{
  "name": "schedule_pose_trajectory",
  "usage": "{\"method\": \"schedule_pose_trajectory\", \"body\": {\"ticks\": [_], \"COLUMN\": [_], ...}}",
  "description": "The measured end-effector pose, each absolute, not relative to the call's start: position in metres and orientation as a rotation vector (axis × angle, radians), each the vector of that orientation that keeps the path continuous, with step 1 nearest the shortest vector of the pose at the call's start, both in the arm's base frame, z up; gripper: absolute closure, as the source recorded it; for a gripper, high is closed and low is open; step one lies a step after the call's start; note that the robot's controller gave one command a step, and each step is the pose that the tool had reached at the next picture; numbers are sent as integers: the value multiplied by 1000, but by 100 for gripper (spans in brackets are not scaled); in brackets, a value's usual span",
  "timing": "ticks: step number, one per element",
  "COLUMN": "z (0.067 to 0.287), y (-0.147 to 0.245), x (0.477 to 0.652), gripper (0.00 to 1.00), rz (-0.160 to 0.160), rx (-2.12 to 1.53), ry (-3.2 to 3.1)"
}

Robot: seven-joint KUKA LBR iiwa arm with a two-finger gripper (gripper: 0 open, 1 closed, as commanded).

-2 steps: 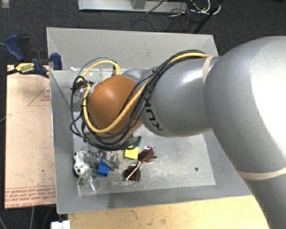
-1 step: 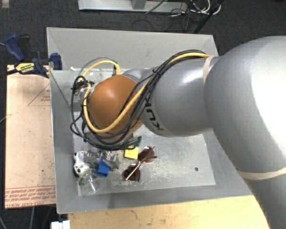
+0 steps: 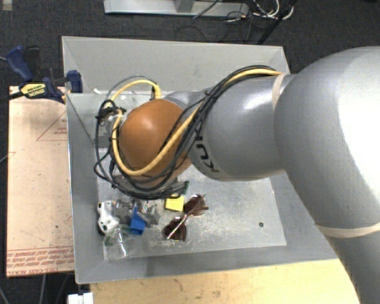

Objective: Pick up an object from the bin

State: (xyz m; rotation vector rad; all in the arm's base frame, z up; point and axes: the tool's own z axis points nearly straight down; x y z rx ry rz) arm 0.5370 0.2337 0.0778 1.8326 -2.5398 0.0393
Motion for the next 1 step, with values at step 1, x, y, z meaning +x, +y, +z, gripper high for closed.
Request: {"method": "schedule_pose_trajectory", "body": {"ticks": [1], "z": [90], "y": [234], "x": [534], "gripper": [100], "rz": [21], "rx": [1826], "ry": [-2538]}}
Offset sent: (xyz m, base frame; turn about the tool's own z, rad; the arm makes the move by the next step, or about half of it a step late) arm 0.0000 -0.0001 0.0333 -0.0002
